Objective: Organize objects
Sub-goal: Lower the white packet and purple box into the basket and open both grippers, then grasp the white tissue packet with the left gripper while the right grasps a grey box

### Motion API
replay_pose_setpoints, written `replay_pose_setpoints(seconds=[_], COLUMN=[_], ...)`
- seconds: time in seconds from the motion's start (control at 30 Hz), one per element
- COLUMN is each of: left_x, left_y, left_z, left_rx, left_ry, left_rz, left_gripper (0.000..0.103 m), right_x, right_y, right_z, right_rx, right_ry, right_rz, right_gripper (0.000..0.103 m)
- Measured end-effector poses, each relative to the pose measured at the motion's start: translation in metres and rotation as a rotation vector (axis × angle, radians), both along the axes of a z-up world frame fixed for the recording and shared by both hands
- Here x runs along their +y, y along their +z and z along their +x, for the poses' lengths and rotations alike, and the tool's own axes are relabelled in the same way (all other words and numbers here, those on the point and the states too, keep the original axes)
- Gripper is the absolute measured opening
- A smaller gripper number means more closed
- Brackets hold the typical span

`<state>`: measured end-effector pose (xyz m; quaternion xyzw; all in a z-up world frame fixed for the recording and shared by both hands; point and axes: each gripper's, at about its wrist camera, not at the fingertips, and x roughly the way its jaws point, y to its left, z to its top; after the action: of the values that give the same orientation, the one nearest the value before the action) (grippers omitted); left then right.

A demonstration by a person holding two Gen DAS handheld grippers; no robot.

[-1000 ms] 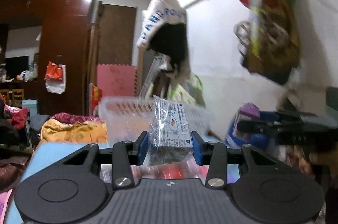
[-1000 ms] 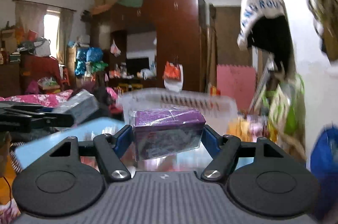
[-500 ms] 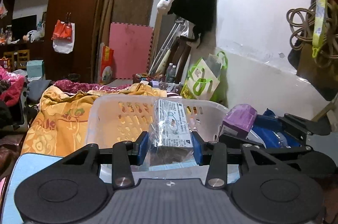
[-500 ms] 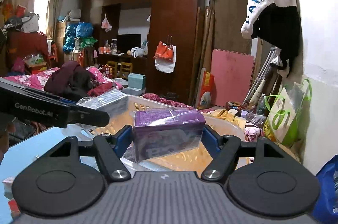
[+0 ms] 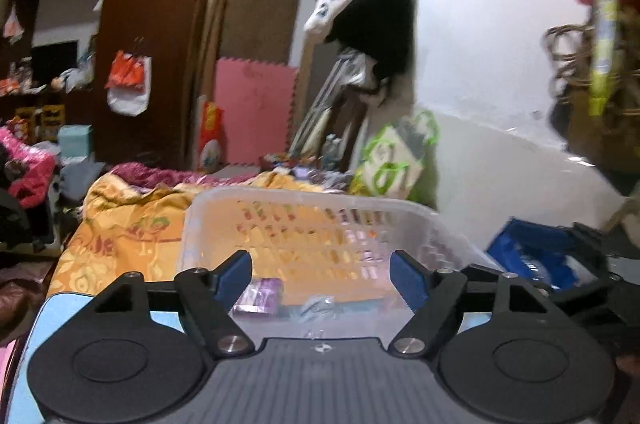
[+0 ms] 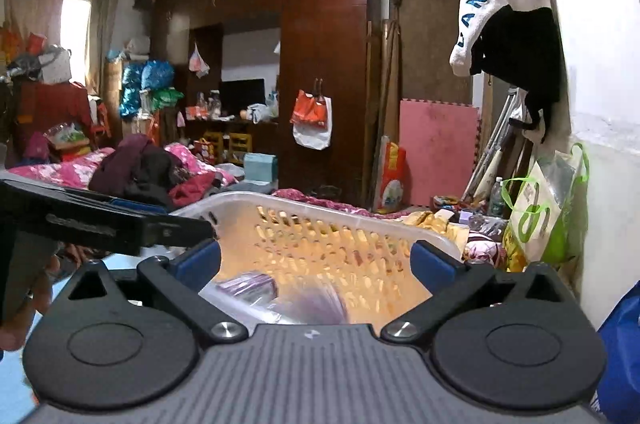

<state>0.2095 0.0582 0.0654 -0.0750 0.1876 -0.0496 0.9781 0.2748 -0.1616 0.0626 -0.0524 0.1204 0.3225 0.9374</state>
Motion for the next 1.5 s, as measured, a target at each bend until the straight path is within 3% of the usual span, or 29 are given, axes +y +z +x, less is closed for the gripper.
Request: replay_pose_setpoints(seconds=[0.17, 0.27, 0.4, 0.53, 0.57, 0.6, 0.63, 0.73, 0.8, 0.97, 1.23, 1.5], left_x=[0.004, 0.022, 0.049, 0.071, 0.077, 0.081, 0.082, 0.079, 0.073, 0.061, 0.037, 0.052], left_y=[-0.014, -0.041, -0.079, -0.098, -0.101, -0.102, -0.102, -0.107, -0.111, -0.114, -0.118, -0.119], left_z=[-0.094, -0.144, -0.175, -0.16, -0.154, -0.151, -0.149, -0.144, -0.141, -0.144, -0.152, -0.141], left_rx=[-0.09, -0.084, -0.036, 0.037, 0.055, 0.059, 0.058, 0.079, 0.1, 0.099, 0.097, 0.128], left_ry=[-0.039, -0.004, 0.039, 0.093, 0.102, 0.105, 0.103, 0.118, 0.126, 0.152, -0.007, 0.049], left_rz=[0.131, 0.132, 0.11, 0.094, 0.073, 0.059, 0.054, 0.089, 0.131, 0.181, 0.214, 0.138], left_gripper=[0.087, 0.089, 0.089, 0.088, 0.088, 0.088, 0.088, 0.088, 0.088, 0.088, 0.087, 0.087], right_x=[-0.035, -0.054, -0.063, -0.054, -0.054, -0.051, -0.048, -0.038, -0.033, -0.047, -0.067, -0.063], right_y=[-0.027, -0.058, -0.094, -0.105, -0.104, -0.102, -0.099, -0.102, -0.114, -0.12, -0.115, -0.12], right_z=[-0.047, -0.065, -0.075, -0.057, -0.053, -0.05, -0.048, -0.048, -0.06, -0.076, -0.09, -0.082], right_rx=[0.065, 0.112, 0.198, 0.266, 0.272, 0.276, 0.275, 0.283, 0.28, 0.257, 0.215, 0.223], right_ry=[-0.017, -0.006, 0.049, 0.031, 0.029, 0.024, 0.017, 0.01, 0.005, -0.011, -0.031, -0.033], right_rz=[0.006, 0.033, 0.085, 0.085, 0.095, 0.09, 0.075, 0.047, 0.004, 0.015, 0.011, 0.007], right_gripper=[0.103, 0.103, 0.103, 0.102, 0.098, 0.087, 0.082, 0.077, 0.067, 0.053, 0.05, 0.05])
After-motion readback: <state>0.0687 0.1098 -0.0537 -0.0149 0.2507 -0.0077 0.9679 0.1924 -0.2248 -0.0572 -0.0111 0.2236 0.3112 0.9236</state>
